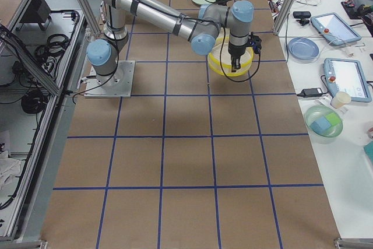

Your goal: Stack buns with steamer

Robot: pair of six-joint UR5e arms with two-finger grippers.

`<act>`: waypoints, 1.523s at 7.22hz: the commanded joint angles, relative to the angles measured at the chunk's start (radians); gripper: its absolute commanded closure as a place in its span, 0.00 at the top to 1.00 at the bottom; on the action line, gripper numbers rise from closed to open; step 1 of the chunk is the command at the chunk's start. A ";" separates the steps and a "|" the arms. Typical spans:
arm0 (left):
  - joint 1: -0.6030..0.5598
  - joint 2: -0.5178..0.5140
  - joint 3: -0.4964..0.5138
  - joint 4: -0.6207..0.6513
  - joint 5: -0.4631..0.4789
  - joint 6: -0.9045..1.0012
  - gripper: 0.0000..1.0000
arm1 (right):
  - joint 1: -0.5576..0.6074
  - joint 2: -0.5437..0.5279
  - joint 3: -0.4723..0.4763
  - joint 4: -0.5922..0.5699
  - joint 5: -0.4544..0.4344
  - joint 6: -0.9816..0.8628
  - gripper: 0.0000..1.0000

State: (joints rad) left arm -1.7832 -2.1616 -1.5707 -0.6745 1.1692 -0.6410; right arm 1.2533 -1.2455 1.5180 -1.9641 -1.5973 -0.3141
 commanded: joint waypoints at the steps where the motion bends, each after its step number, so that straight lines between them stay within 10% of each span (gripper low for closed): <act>1: 0.001 0.009 0.003 0.000 -0.002 -0.026 1.00 | 0.014 -0.020 0.001 0.014 -0.001 0.023 0.00; 6: 0.024 0.086 0.047 -0.072 0.097 0.039 1.00 | 0.069 -0.022 0.001 0.014 -0.001 0.070 0.00; 11: 0.351 0.210 0.017 -0.429 0.325 0.627 1.00 | 0.276 -0.008 0.002 -0.001 0.016 0.319 0.00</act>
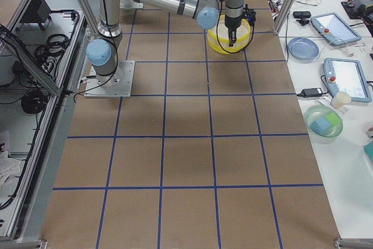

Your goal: Stack buns with steamer

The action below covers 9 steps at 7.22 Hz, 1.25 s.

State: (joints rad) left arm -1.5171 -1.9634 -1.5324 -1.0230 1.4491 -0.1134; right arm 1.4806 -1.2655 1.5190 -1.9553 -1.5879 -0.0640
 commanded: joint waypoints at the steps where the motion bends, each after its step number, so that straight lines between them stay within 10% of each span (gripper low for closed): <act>1: 0.145 0.009 -0.046 -0.098 0.045 0.141 1.00 | 0.108 0.056 0.007 -0.023 0.011 0.146 0.00; 9: 0.236 -0.084 -0.187 -0.095 0.142 0.343 1.00 | 0.164 0.161 0.009 -0.220 0.058 0.225 0.00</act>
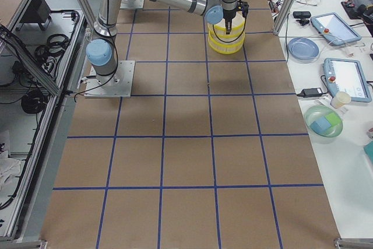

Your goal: Stack buns with steamer

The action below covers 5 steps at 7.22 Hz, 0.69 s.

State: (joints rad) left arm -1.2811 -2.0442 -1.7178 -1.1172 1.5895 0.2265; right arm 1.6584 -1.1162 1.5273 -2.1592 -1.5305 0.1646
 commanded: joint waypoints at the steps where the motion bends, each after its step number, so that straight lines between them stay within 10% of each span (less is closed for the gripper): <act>1: -0.001 -0.002 -0.002 -0.004 0.000 0.002 0.97 | -0.018 0.018 0.001 -0.016 0.004 0.001 0.00; 5: -0.006 -0.001 -0.009 -0.010 -0.006 0.005 0.76 | -0.020 0.027 0.023 -0.007 0.004 -0.002 0.00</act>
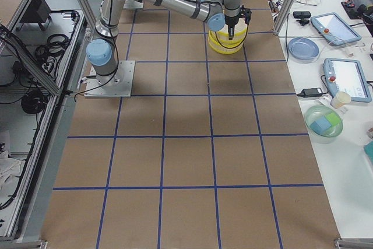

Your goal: Stack buns with steamer

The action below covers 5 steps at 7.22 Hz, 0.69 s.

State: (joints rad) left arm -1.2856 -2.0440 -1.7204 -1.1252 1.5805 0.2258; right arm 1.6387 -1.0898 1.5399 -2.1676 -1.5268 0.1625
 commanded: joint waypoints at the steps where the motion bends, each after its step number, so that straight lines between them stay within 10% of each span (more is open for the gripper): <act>1: -0.001 -0.002 -0.014 -0.002 0.004 0.006 0.75 | 0.000 0.001 0.016 0.003 -0.001 -0.004 0.00; 3: -0.001 -0.002 -0.014 -0.004 0.009 0.027 0.16 | 0.000 0.001 0.016 0.002 0.002 0.006 0.00; 5: 0.000 -0.001 -0.005 0.001 0.007 0.024 0.00 | 0.000 0.002 0.016 -0.001 -0.004 0.005 0.00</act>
State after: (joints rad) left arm -1.2868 -2.0464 -1.7317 -1.1277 1.5886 0.2503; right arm 1.6383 -1.0886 1.5553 -2.1679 -1.5260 0.1670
